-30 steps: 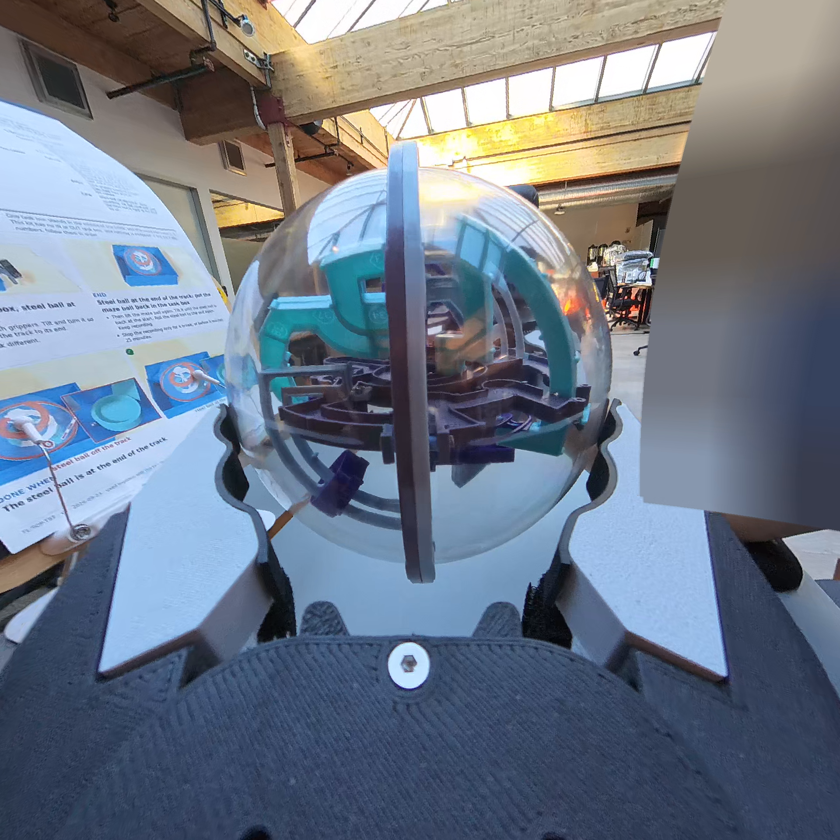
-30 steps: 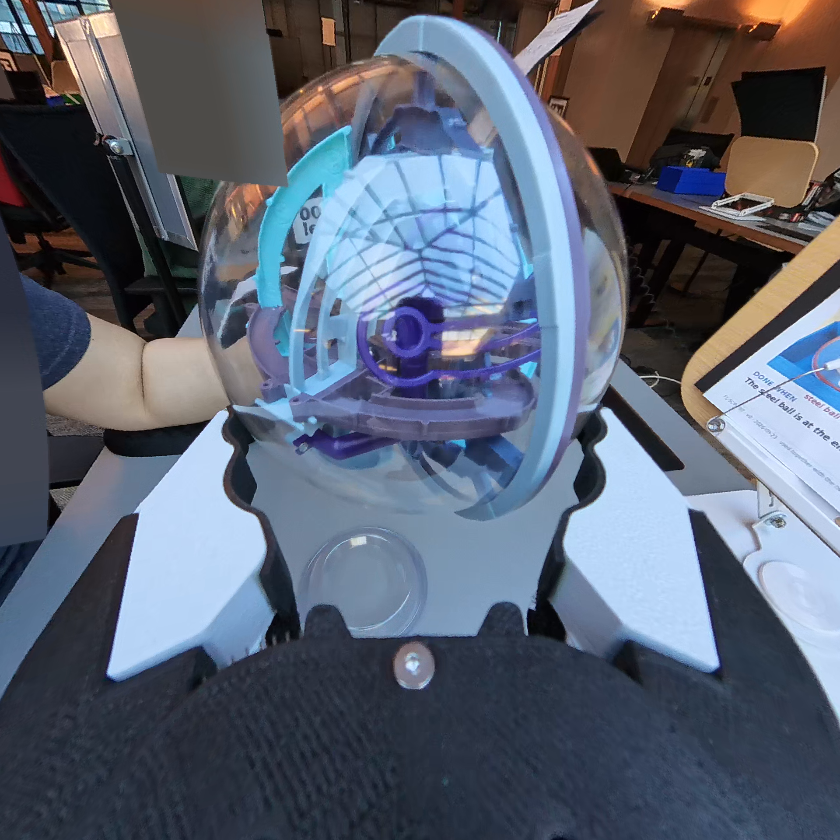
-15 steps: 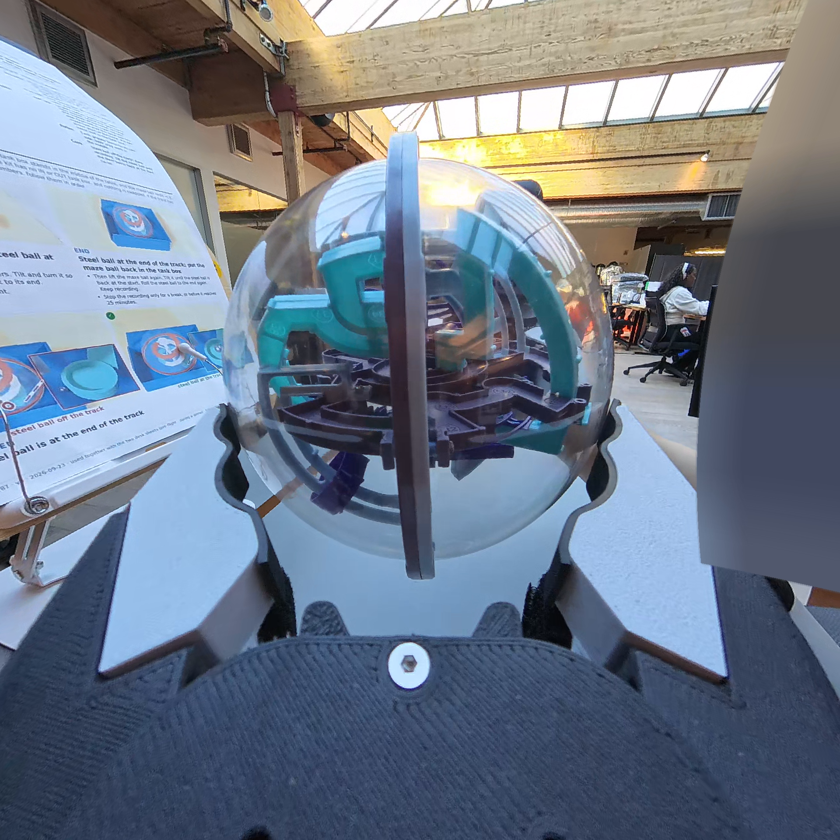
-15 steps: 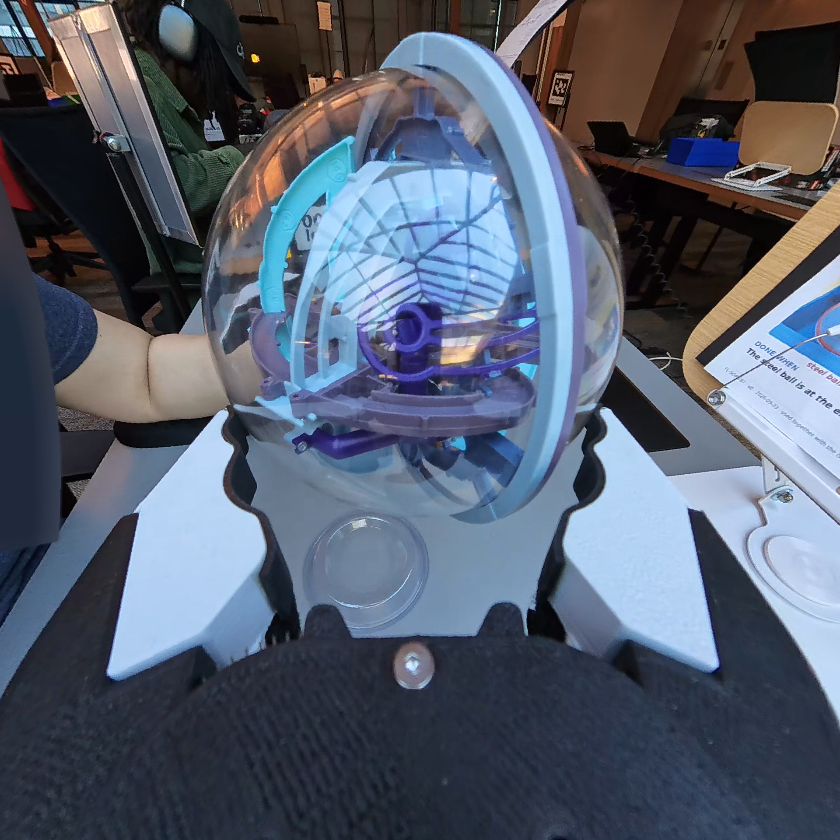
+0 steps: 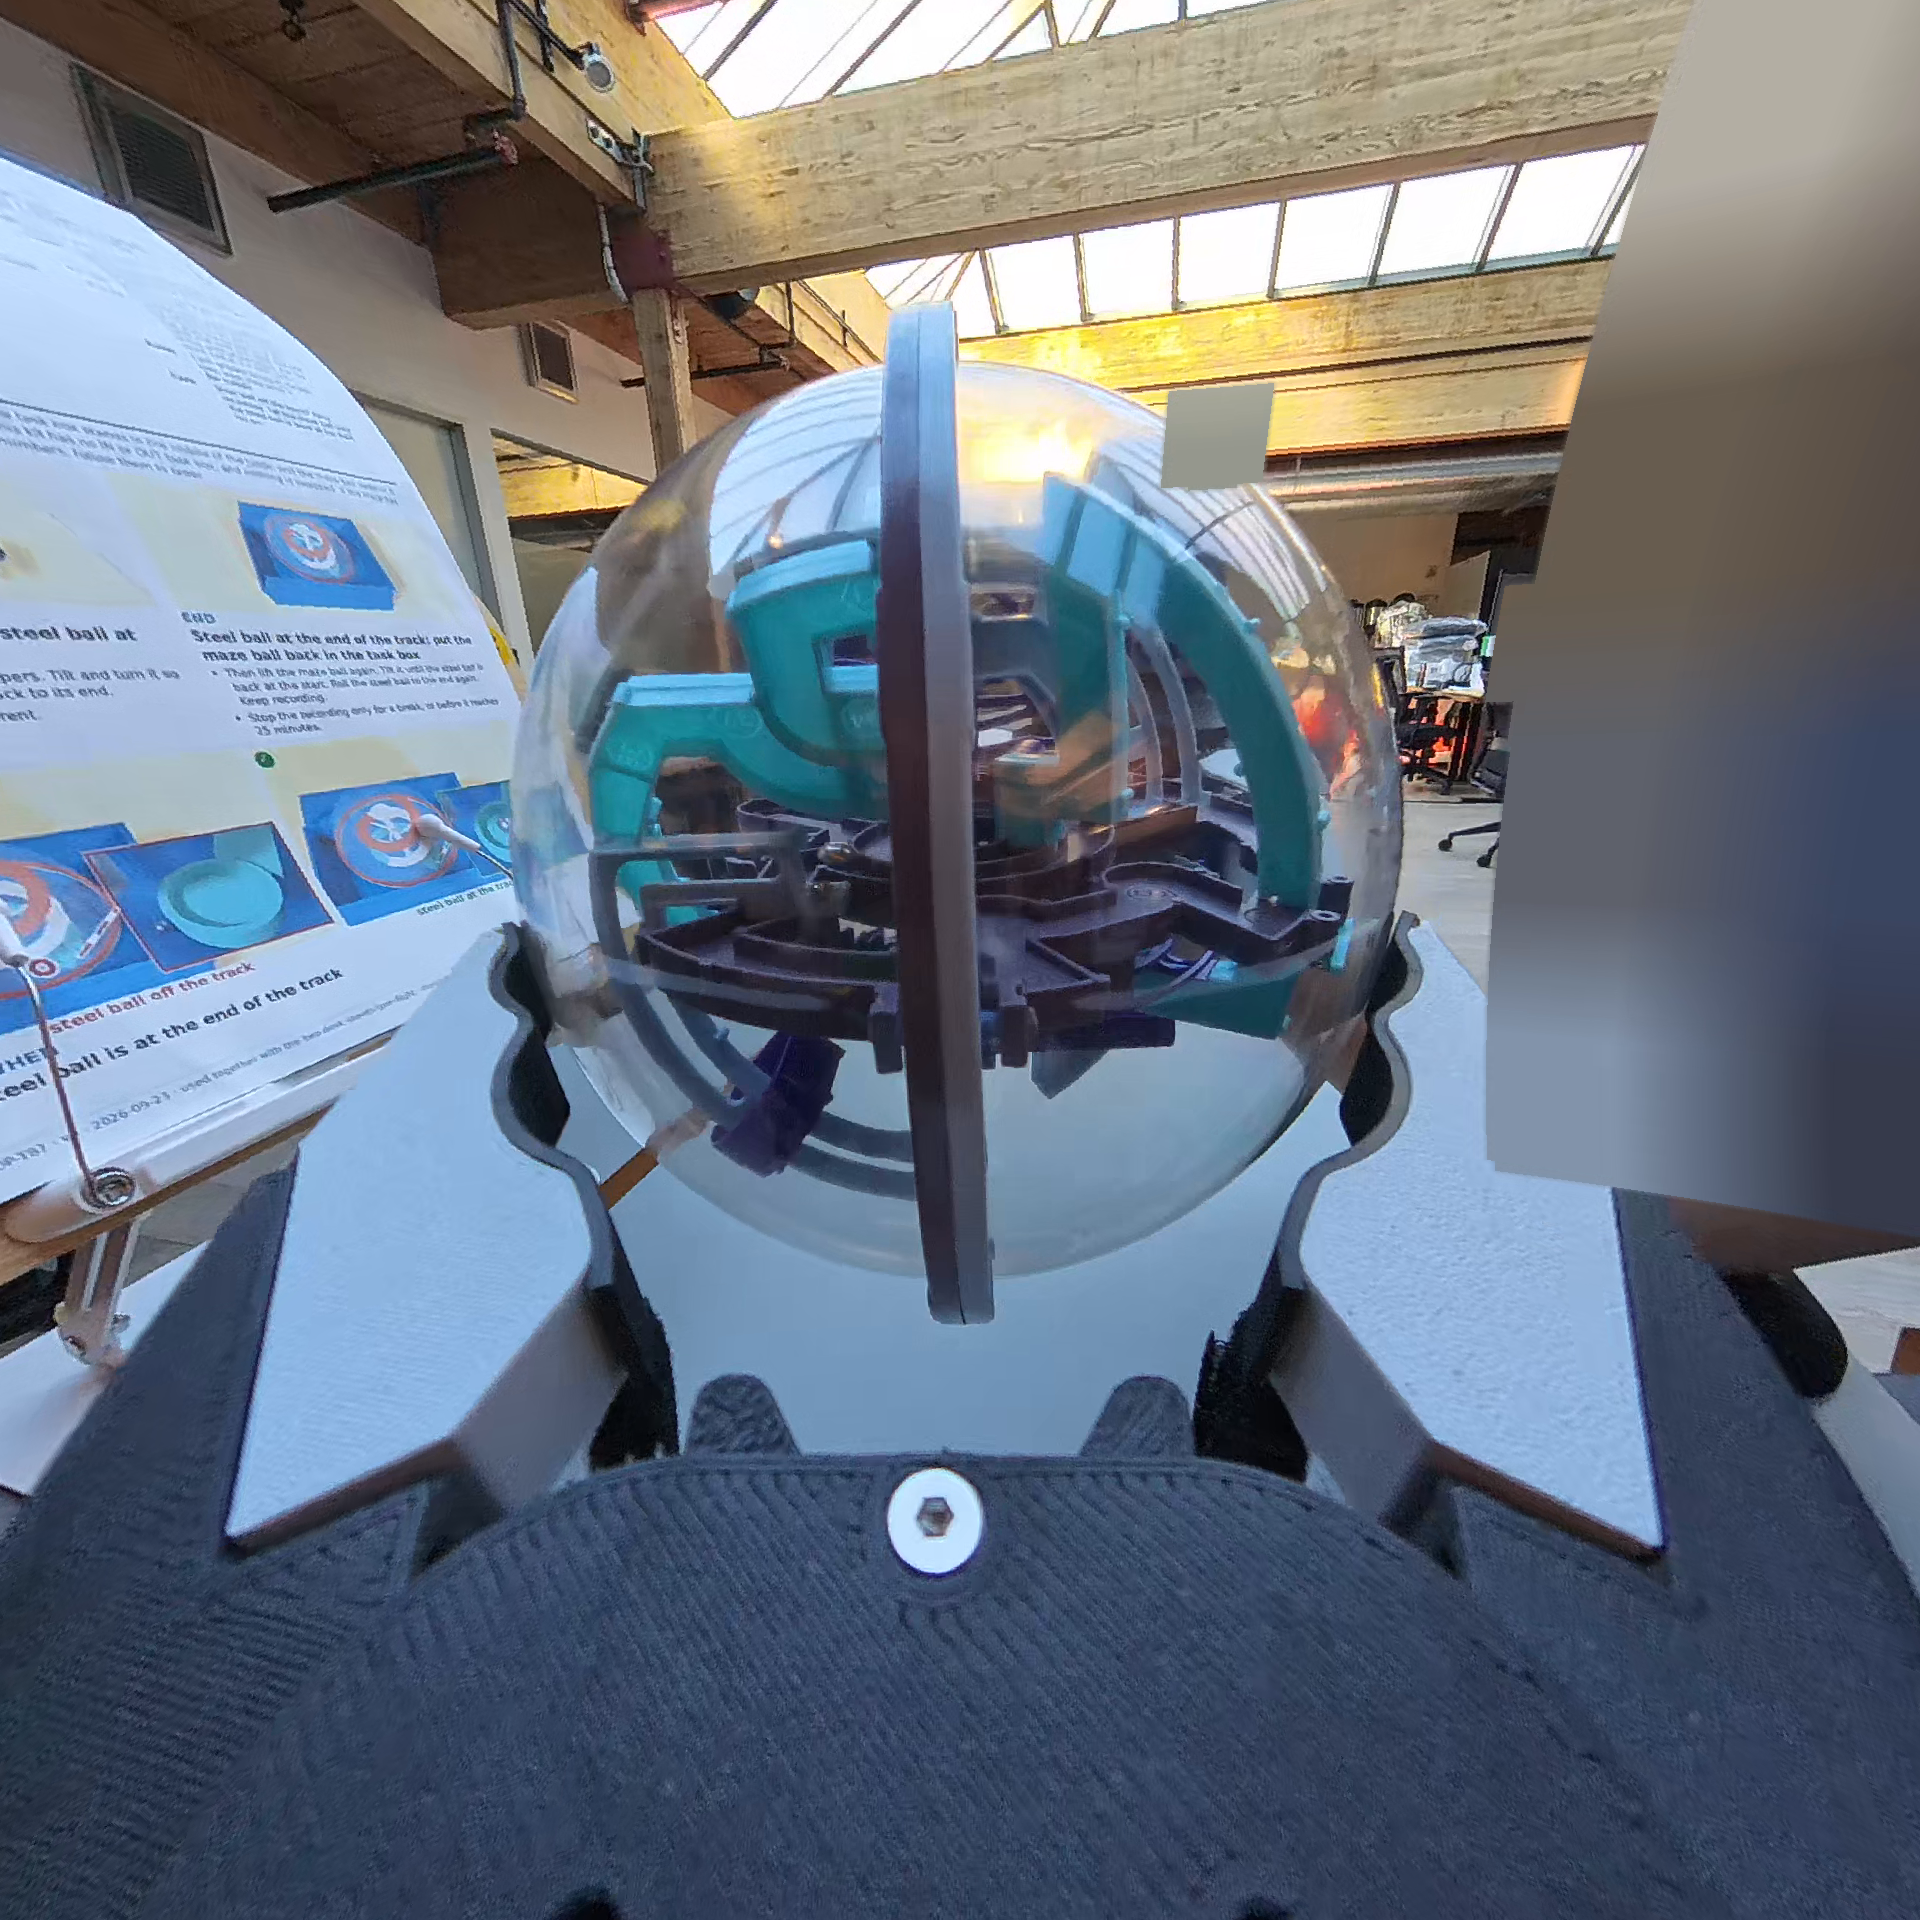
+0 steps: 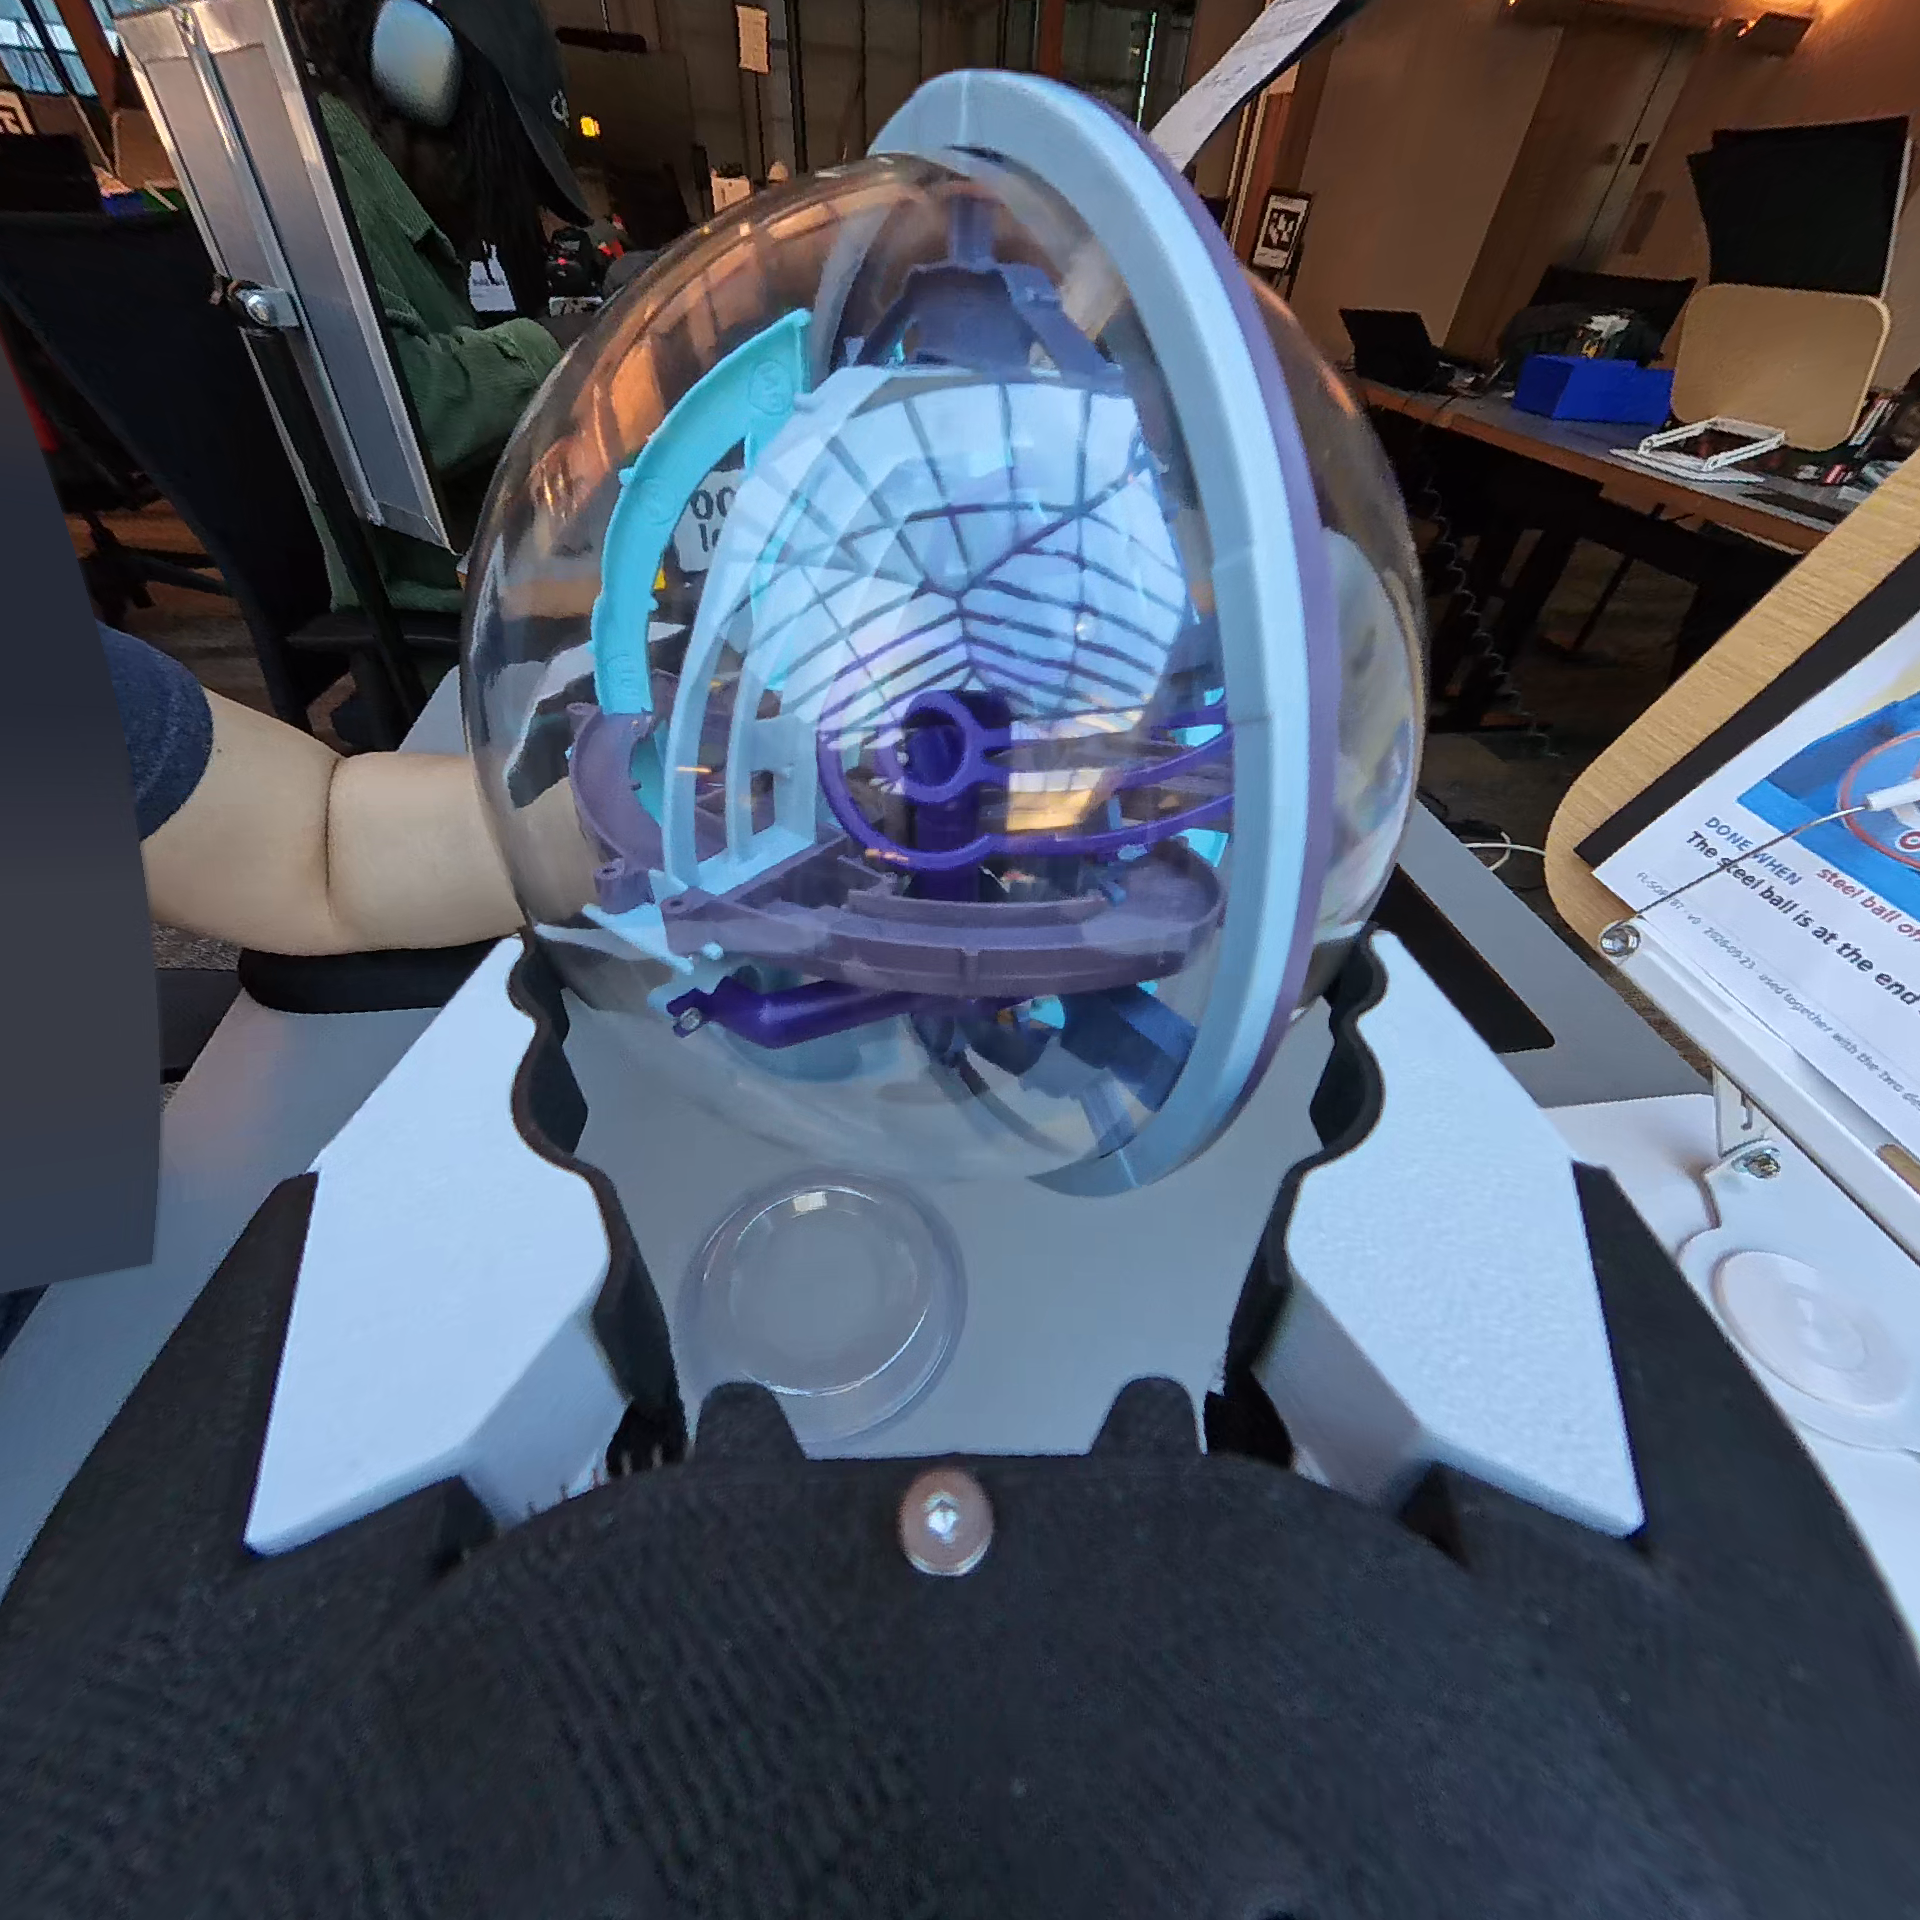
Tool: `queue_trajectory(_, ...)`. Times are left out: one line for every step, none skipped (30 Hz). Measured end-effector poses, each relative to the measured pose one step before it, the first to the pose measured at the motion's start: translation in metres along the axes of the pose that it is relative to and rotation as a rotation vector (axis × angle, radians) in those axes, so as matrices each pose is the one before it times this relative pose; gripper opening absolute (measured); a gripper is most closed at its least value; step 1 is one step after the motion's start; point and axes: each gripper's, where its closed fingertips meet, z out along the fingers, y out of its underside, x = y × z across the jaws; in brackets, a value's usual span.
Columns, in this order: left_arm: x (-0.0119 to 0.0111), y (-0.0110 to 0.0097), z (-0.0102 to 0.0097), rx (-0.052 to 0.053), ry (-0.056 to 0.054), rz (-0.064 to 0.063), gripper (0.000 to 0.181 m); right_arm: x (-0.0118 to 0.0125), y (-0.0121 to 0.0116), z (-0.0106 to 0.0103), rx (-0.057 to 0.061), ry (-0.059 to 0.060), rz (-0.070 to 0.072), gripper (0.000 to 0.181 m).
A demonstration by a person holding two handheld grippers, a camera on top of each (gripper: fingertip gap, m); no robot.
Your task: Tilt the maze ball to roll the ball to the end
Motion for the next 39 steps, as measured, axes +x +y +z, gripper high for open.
queue_trajectory(0.0005, -0.00063, -0.00026, 0.0002, 0.0013, 0.0055, 0.151, -0.00049, -0.00066, -0.00006, 0.0007, 0.0012, -0.006, 0.145)
queue_trajectory(0.00049, -0.00029, -0.00016, 0.0002, 0.0017, 0.0028, 0.151, -0.0004, -0.00088, -0.00026, 0.0011, 0.0019, -0.0052, 0.145)
queue_trajectory(0.00036, -0.00008, 0.00009, 0.0006, 0.0017, 0.0014, 0.151, -0.00038, -0.00063, -0.00021, -0.0001, 0.0019, -0.0043, 0.145)
queue_trajectory(0.00028, 0.00015, 0.00005, -0.0003, 0.0016, -0.0003, 0.151, -0.00018, -0.00019, -0.00033, -0.0017, 0.002, -0.0028, 0.145)
queue_trajectory(0.00014, 0.00056, 0.0002, -0.0012, 0.0015, -0.0018, 0.151, 0.00005, -0.0002, -0.00034, -0.0014, 0.0019, -0.0018, 0.145)
queue_trajectory(0.0001, 0.00041, 0.00017, -0.0003, 0.0011, -0.0024, 0.151, 0.00005, -0.00024, -0.00032, -0.0002, 0.0015, -0.001, 0.145)
queue_trajectory(0.00005, 0.0001, 0.00016, 0.001, 0.0005, -0.002, 0.151, -0.00002, -0.00007, -0.00023, 0.0, 0.0005, 0.0005, 0.145)
queue_trajectory(-0.00007, -0.00001, 0.00006, 0.0009, -0.0001, -0.0005, 0.151, -0.00006, 0.00003, -0.0001, -0.0001, -0.0002, 0.0007, 0.145)
queue_trajectory(-0.00002, 0.0, -0.00006, -0.0008, -0.0005, 0.0008, 0.151, 0.00006, 0.00023, 0.00008, -0.001, -0.0005, 0.0004, 0.145)
queue_trajectory(-0.00008, -0.00011, -0.00005, -0.0013, -0.0005, 0.0014, 0.151, -0.00001, 0.00042, 0.00021, -0.0011, -0.0006, 0.0008, 0.145)
queue_trajectory(-0.00008, -0.00028, -0.0002, -0.0005, -0.0005, 0.0019, 0.151, -0.00005, 0.00014, 0.00017, 0.0003, -0.0007, 0.0002, 0.145)
queue_trajectory(-0.00002, -0.00043, -0.00016, 0.0005, -0.0008, 0.0021, 0.151, -0.00012, -0.00007, 0.0003, 0.0009, -0.001, 0.0005, 0.145)
queue_trajectory(-0.00002, -0.00042, -0.00016, 0.0004, -0.001, 0.0016, 0.151, -0.00004, 0.00019, 0.00026, 0.0007, -0.0014, 0.0013, 0.145)
queue_trajectory(-0.00008, -0.00023, -0.00013, -0.0007, -0.0009, 0.0015, 0.151, -0.00003, 0.00027, 0.00022, 0.0001, -0.0012, 0.0015, 0.145)
queue_trajectory(-0.0001, -0.00018, -0.00015, -0.0011, -0.0009, 0.0019, 0.151, 0.00007, 0.00047, 0.00029, -0.0007, -0.0013, 0.0012, 0.145)
queue_trajectory(-0.0002, -0.00021, -0.00011, -0.0008, -0.0009, 0.0018, 0.151, 0.00001, 0.00051, 0.00027, -0.001, -0.0014, 0.0016, 0.145)
queue_trajectory(-0.00013, -0.00028, -0.0002, -0.0005, -0.001, 0.0016, 0.151, 0.00002, 0.00042, 0.00032, -0.0003, -0.0014, 0.0017, 0.145)
queue_trajectory(-0.00009, -0.00059, -0.00021, 0.0008, -0.0011, 0.0019, 0.151, -0.00008, 0.00033, 0.00045, 0.0001, -0.0017, 0.0021, 0.145)
queue_trajectory(-0.00016, -0.00055, -0.00031, 0.001, -0.0012, 0.0022, 0.151, -0.00006, 0.00045, 0.00049, -0.0009, -0.002, 0.0025, 0.145)
queue_trajectory(-0.00015, -0.00047, -0.00027, -0.0001, -0.0011, 0.0026, 0.151, 0.00003, 0.00057, 0.00041, -0.0009, -0.0018, 0.0017, 0.145)
queue_trajectory(-0.0001, -0.00042, -0.00022, -0.001, -0.0008, 0.0027, 0.151, -0.00009, 0.00051, 0.00049, -0.0006, -0.0014, 0.0011, 0.145)
queue_trajectory(-0.00007, -0.00036, -0.00022, -0.0007, -0.0009, 0.0023, 0.151, -0.00007, 0.00044, 0.00037, -0.0007, -0.0014, 0.0012, 0.145)
queue_trajectory(-0.00014, -0.00038, -0.00013, 0.0009, -0.001, 0.0017, 0.151, -0.00001, 0.0003, 0.0003, -0.0002, -0.0017, 0.0016, 0.145)
queue_trajectory(0.00001, -0.00034, -0.00005, 0.0007, -0.0007, 0.0005, 0.151, -0.00009, -0.00001, 0.00027, 0.0014, -0.0012, 0.0014, 0.145)
queue_trajectory(-0.00013, 0.00002, -0.00001, -0.0008, -0.0002, 0.0, 0.151, 0.00004, 0.0001, 0.00004, 0.0, -0.0002, 0.0004, 0.145)
queue_trajectory(-0.00003, 0.00023, 0.00005, -0.0007, 0.0002, 0.0001, 0.151, 0.0, 0.00019, 0.00004, -0.0008, 0.0005, -0.0008, 0.145)
queue_trajectory(-0.00006, 0.00028, 0.0001, 0.0004, 0.0004, -0.0005, 0.151, 0.00012, -0.00011, -0.00012, 0.0002, 0.0008, -0.0012, 0.144)
queue_trajectory(0.00004, 0.00013, 0.00004, 0.0013, 0.0003, -0.0011, 0.151, 0.0, -0.00025, -0.00024, 0.0015, 0.0006, -0.0008, 0.144)
queue_trajectory(0.00002, 0.00013, 0.00012, 0.0007, 0.0002, -0.0006, 0.151, 0.00009, -0.00037, -0.00014, 0.0015, 0.0005, -0.001, 0.144)
queue_trajectory(0.00005, 0.0002, 0.00013, -0.0005, 0.0003, 0.0007, 0.151, -0.00005, -0.00006, -0.0002, 0.0006, 0.0005, -0.002, 0.144)
queue_trajectory(0.00008, 0.00014, 0.00011, -0.0008, 0.0003, 0.0016, 0.151, -0.00002, 0.00004, 0.00003, -0.0005, 0.0004, -0.002, 0.144)
queue_trajectory(0.00004, 0.00012, 0.00001, -0.0008, 0.0001, 0.0014, 0.151, -0.00004, 0.00011, 0.00001, -0.001, 0.0001, -0.001, 0.144)
queue_trajectory(0.00003, 0.0001, 0.0, -0.0014, 0.0, 0.0013, 0.151, -0.00005, 0.00018, -0.00004, -0.0006, 0.0, -0.0008, 0.144)
queue_trajectory(-0.00004, 0.00026, 0.0001, -0.0009, -0.0001, 0.0012, 0.151, 0.00005, 0.00017, -0.00002, -0.0005, -0.0002, -0.0012, 0.144)
queue_trajectory(0.00005, 0.0001, 0.00005, 0.0, -0.0002, 0.0007, 0.151, 0.00003, 0.00008, -0.00006, 0.0003, -0.0002, -0.0007, 0.144)
queue_trajectory(-0.00004, 0.00014, 0.00006, -0.0002, -0.0003, 0.0004, 0.151, 0.00007, 0.00006, -0.00003, 0.0004, -0.0003, -0.0002, 0.144)
queue_trajectory(-0.00015, 0.00031, 0.00011, -0.0011, -0.0004, 0.0008, 0.151, 0.00014, 0.00036, -0.00002, -0.0003, -0.0005, -0.0002, 0.144)
queue_trajectory(0.0, 0.00045, 0.00019, -0.002, -0.0005, 0.0019, 0.151, 0.00017, 0.0005, -0.0001, -0.0013, -0.0007, -0.001, 0.144)
queue_trajectory(-0.00003, 0.00064, 0.00011, -0.0027, -0.0007, 0.0023, 0.151, 0.00012, 0.00083, -0.00004, -0.0024, -0.0009, -0.0012, 0.144)
